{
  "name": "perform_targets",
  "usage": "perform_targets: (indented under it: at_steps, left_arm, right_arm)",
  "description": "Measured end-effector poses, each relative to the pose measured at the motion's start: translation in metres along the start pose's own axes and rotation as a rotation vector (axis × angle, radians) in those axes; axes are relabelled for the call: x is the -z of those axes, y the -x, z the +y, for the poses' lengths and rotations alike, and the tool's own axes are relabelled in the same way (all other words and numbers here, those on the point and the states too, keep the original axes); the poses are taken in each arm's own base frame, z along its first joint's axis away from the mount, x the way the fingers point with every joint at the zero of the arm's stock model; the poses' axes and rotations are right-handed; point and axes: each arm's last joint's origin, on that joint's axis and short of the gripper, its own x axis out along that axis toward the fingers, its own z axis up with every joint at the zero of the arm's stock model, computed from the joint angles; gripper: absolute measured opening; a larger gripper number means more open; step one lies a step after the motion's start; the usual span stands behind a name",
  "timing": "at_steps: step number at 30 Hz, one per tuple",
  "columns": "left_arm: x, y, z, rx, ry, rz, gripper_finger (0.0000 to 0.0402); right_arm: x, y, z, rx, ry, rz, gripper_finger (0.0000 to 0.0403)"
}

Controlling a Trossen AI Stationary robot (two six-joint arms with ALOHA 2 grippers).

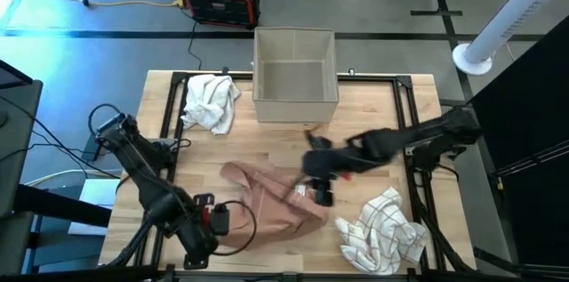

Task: Fold towel
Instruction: Fold the brown towel

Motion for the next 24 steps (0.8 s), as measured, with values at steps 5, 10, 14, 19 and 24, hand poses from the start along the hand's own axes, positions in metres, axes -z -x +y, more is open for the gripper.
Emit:
perform_targets:
  at_steps: [5, 10, 14, 19, 24]
  left_arm:
    - [0.012, -0.038, 0.008, 0.076, 0.057, -0.053, 0.0002]
    - [0.025, -0.068, 0.029, 0.123, 0.154, -0.159, 0.0002]
    - [0.039, -0.075, 0.045, 0.120, 0.241, -0.193, 0.0002]
    - [0.053, -0.070, 0.055, 0.125, 0.292, -0.219, 0.0002]
    - [0.060, -0.066, 0.058, 0.144, 0.304, -0.219, 0.0002]
  right_arm:
    - [-0.011, -0.063, -0.024, -0.055, 0.014, 0.012, 0.0158]
    - [-0.011, -0.116, -0.041, -0.011, 0.040, -0.001, 0.0202]
    - [-0.009, -0.149, -0.044, 0.027, 0.049, -0.045, 0.0228]
    - [-0.005, -0.182, -0.045, 0.032, 0.045, -0.103, 0.0232]
    - [0.009, -0.207, -0.052, 0.168, 0.015, -0.064, 0.0208]
